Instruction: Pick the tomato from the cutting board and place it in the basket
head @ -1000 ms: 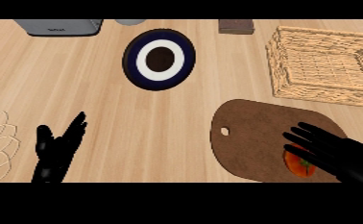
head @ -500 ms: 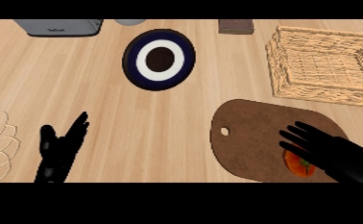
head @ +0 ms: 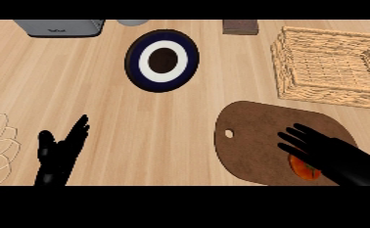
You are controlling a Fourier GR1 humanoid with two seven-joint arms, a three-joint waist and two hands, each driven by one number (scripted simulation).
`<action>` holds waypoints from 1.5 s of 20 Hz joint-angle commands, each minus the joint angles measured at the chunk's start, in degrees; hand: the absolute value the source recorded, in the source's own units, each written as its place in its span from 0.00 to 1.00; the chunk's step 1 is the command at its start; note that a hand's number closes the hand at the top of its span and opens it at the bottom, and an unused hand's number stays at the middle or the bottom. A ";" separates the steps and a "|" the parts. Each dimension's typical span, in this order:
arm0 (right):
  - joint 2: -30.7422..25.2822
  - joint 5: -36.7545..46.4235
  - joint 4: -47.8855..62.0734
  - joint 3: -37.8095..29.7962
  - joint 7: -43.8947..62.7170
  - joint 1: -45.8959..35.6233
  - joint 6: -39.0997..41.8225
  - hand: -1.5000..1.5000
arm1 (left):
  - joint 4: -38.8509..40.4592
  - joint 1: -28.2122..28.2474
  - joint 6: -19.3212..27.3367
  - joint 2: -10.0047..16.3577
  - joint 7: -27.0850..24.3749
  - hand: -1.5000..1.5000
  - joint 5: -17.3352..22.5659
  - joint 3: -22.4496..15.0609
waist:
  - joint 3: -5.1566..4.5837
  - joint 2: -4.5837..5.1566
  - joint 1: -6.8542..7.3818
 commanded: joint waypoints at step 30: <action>29.38 -3.07 -2.54 7.43 59.70 -8.43 -0.13 1.00 | 1.57 0.51 -3.23 -1.07 3.01 0.50 -0.80 2.81 | -0.32 0.38 -0.08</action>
